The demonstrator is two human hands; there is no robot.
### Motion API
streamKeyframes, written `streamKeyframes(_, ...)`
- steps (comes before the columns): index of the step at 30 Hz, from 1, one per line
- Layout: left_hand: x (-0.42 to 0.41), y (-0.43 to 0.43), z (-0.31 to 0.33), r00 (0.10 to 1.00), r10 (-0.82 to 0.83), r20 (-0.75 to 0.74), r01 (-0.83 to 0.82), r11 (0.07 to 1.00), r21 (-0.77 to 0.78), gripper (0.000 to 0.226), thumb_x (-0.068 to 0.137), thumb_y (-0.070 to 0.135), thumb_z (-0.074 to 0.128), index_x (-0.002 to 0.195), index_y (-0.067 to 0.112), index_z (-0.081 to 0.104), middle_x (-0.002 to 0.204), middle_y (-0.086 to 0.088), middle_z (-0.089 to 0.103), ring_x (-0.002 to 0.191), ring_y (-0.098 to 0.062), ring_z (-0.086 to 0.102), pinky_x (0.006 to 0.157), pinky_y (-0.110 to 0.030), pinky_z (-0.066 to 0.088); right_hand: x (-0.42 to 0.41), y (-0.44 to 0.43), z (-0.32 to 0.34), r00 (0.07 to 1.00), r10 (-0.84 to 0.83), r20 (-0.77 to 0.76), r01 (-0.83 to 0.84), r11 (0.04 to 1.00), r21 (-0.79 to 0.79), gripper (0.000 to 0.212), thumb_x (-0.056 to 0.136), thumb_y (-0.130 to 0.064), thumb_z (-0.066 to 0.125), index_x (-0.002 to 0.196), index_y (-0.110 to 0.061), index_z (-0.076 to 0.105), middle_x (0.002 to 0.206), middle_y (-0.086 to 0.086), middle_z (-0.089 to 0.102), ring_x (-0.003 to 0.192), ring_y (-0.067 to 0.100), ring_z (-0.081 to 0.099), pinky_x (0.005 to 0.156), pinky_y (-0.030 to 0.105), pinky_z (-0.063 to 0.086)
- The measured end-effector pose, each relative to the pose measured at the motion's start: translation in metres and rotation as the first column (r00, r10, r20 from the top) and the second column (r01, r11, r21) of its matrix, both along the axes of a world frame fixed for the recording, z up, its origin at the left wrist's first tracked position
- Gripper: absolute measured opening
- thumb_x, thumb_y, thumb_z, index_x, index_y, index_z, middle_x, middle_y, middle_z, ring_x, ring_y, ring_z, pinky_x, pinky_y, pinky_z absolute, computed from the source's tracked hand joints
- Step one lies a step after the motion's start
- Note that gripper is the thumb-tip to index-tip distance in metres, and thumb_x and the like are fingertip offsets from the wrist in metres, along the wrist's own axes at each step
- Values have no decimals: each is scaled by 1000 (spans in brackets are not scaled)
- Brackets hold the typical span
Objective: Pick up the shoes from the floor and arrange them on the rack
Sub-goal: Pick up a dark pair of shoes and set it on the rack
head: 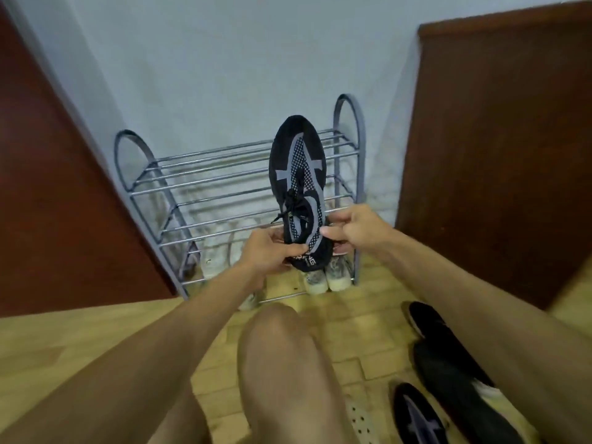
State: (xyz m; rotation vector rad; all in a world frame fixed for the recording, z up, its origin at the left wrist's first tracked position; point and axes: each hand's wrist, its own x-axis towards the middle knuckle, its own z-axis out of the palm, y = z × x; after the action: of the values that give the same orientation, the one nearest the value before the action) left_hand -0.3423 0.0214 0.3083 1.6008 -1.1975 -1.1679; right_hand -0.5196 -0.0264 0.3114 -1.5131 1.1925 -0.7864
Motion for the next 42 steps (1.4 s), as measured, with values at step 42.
streamKeyframes(42,-148,82,-240,975,-204,-84,206,704,680,46,83,6,70,125,-1,56,124,-20,61,108,-31,60,89,-36,51,-175,218,-359,914,24,-406,343,488,802,54,83,-4,70,131,8,47,131,26,52,113,42,59,87,49,56)
